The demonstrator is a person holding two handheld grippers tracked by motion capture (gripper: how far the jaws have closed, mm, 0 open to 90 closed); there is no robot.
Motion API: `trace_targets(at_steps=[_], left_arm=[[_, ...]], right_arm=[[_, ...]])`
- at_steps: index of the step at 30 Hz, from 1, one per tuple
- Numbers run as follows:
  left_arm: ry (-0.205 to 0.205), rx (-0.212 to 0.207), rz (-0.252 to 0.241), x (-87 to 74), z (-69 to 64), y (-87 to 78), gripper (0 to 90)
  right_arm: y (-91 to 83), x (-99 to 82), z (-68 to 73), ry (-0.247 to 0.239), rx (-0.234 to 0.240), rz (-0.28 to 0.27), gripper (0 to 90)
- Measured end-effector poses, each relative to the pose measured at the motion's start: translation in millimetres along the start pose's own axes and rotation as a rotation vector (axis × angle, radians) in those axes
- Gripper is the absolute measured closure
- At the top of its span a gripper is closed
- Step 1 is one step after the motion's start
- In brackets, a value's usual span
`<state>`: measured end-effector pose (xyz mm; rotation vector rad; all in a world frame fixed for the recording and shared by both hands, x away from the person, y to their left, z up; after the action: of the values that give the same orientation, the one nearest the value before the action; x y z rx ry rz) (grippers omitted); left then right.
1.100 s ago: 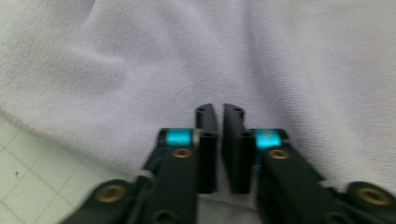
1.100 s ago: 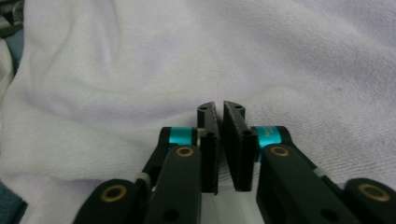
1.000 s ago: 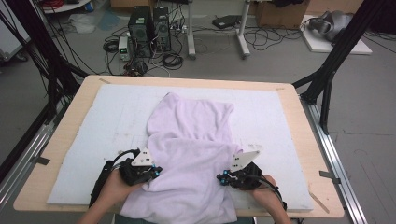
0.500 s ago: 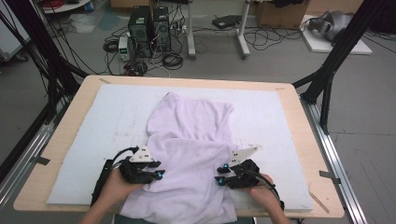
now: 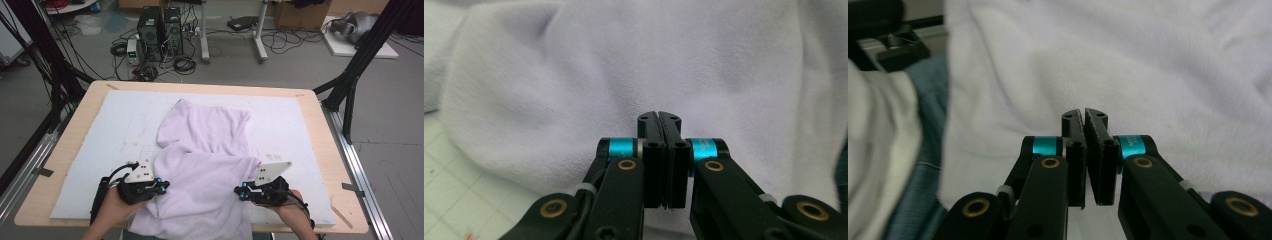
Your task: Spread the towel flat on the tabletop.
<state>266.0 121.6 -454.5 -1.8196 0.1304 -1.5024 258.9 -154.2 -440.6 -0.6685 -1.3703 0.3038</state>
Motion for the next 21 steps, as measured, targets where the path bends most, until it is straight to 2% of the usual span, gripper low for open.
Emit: trace_targets(at_steps=[2,4,6,7,9,11,13,14,15,16,17,18,21], left_arm=[[0.008,-0.015,-0.027,4.0,-7.0,-11.2,88.1],[0.012,-0.014,-0.035,6.9,-6.3,-16.7,82.6],[-0.003,-0.002,-0.022,6.8,0.5,-14.1,73.6],[-0.008,0.007,-0.02,6.4,4.4,-10.2,68.7],[-0.012,0.023,-0.001,3.4,11.7,1.1,63.3],[-0.021,0.033,0.035,-2.2,18.9,15.9,58.6],[-0.022,0.051,0.098,-10.6,24.6,30.7,56.8],[-0.024,0.043,0.125,-15.0,26.3,36.7,58.1],[-0.017,0.026,0.14,-18.6,25.7,40.8,68.0],[-0.007,0.027,0.115,-17.6,25.8,40.6,73.5],[-0.009,0.022,0.119,-17.8,25.3,40.2,86.8],[-0.009,0.025,0.119,-18.0,24.6,39.9,87.2],[0.002,0.019,0.12,-18.5,19.6,35.4,88.0]], right_arm=[[-5.7,8.9,7.1,-0.031,0.031,-0.027,83.7],[-10.0,14.6,5.8,-0.031,0.006,-0.052,74.1],[-11.0,14.1,-4.0,0.004,-0.034,-0.082,69.4],[-9.2,10.3,-9.5,0.023,-0.057,-0.071,69.0],[0.2,-2.6,-19.6,0.032,-0.103,-0.005,65.5],[14.0,-15.9,-24.8,0.054,-0.095,0.038,62.6],[27.5,-28.5,-28.6,0.066,-0.102,0.097,61.6],[33.7,-33.2,-28.7,0.068,-0.094,0.112,62.6],[39.2,-37.5,-29.0,0.065,-0.088,0.122,64.5],[40.9,-38.6,-28.9,0.068,-0.088,0.105,67.9],[40.3,-39.0,-29.8,0.077,-0.086,0.088,73.8],[39.0,-39.8,-28.7,0.083,-0.065,0.077,81.8],[35.9,-40.9,-22.9,0.059,-0.048,0.075,86.2]])
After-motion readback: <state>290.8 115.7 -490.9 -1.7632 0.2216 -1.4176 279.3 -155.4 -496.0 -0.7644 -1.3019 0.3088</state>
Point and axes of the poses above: each handheld gripper's, and its own axes: y roughly forward along the jaws, x roughly out of its top, z roughly to its left, the point moved 8 cm from there along y, roughly forward along the jaws, and after that the axes turned 1 degree about -z, right-handed, at the moved point
